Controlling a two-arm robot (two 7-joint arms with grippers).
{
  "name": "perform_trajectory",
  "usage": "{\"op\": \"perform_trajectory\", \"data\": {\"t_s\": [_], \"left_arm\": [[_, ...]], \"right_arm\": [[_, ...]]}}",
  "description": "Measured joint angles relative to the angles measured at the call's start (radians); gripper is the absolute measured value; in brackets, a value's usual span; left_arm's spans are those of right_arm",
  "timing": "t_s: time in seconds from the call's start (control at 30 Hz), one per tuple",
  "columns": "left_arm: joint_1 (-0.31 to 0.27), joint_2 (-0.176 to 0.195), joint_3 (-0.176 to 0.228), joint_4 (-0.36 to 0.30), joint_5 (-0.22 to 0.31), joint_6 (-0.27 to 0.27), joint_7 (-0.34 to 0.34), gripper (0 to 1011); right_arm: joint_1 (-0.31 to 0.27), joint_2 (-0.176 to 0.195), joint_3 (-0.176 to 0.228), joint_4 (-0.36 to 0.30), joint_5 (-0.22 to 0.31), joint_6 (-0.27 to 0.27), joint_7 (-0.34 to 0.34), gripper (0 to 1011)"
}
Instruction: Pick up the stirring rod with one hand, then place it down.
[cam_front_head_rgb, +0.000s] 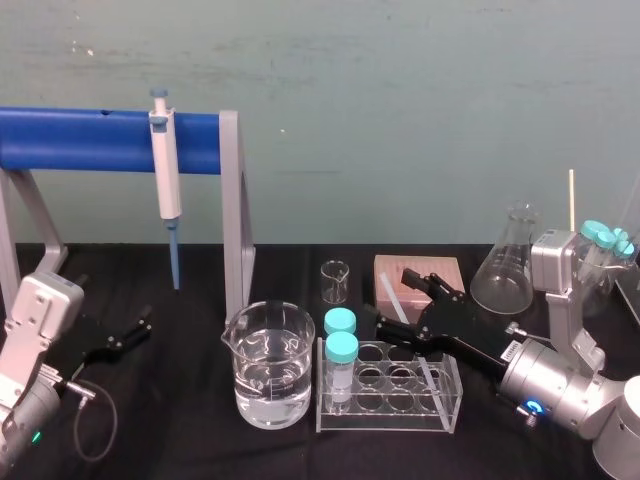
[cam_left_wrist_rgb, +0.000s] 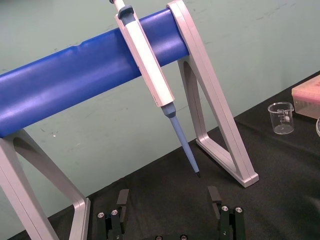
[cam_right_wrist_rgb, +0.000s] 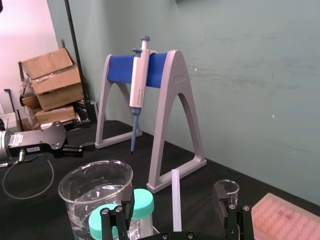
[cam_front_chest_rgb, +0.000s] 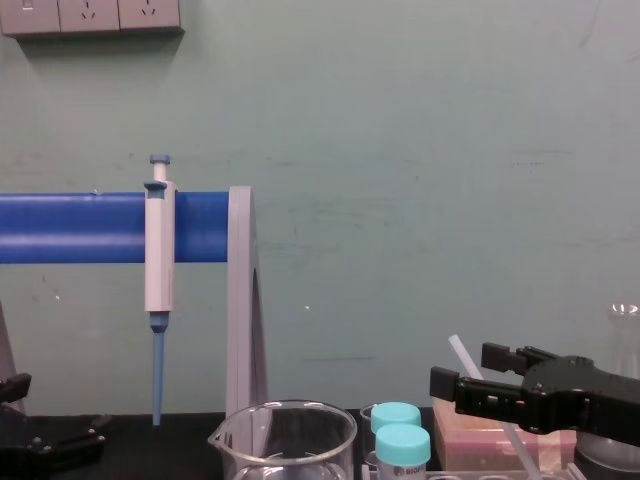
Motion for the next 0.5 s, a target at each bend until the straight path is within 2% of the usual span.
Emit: {"op": "perform_trajectory", "data": {"t_s": [0.33,0.5], "left_arm": [[0.0,0.0,0.0,0.0,0.0,0.0,0.0,1000],[0.0,0.0,0.0,0.0,0.0,0.0,0.0,1000]], "right_arm": [[-0.001,0.0,0.004,0.002,0.002,0.034,-0.013,1003],[-0.002,0.0,0.004,0.001,0.002,0.034,-0.013,1003]]}}
